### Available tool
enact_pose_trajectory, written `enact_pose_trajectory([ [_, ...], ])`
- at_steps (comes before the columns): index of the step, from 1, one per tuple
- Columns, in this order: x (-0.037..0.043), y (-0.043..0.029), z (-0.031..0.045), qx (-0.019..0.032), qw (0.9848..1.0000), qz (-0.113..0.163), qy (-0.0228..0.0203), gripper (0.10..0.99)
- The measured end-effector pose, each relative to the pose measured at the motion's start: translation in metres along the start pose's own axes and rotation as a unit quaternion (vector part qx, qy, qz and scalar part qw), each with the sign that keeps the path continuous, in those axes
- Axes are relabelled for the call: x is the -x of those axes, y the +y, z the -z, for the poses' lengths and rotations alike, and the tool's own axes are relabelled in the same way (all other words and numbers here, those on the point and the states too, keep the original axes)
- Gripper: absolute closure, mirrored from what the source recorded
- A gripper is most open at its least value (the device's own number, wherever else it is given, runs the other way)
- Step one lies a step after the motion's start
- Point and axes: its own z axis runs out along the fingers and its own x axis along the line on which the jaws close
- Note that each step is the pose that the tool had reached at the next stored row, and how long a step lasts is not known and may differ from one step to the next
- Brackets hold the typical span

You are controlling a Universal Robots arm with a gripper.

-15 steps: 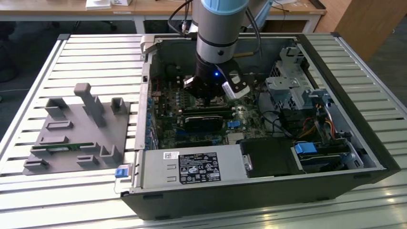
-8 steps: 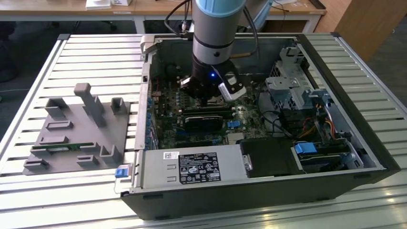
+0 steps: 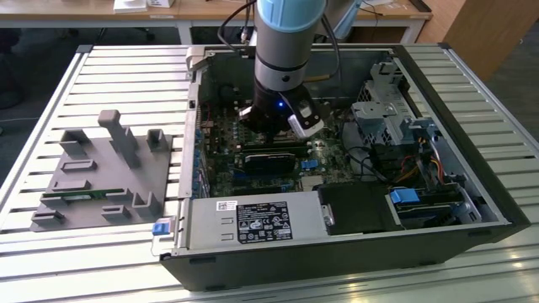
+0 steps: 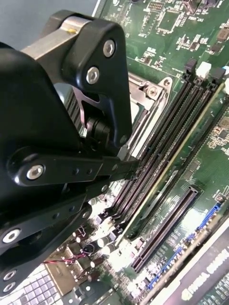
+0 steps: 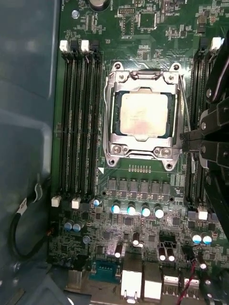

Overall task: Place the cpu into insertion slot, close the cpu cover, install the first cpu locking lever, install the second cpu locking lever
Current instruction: 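Install the second cpu locking lever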

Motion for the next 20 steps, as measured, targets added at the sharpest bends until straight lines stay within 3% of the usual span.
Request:
enact_pose_trajectory([
  [5,-0.0018,-0.0042,-0.0011,0.0063,1.0000,0.000,-0.0004,0.980],
  [17,-0.0145,-0.0132,-0.0019,0.0380,0.9993,0.001,-0.0016,0.980],
  [20,-0.0160,-0.0139,-0.0053,0.0420,0.9991,0.001,-0.0018,0.980],
])
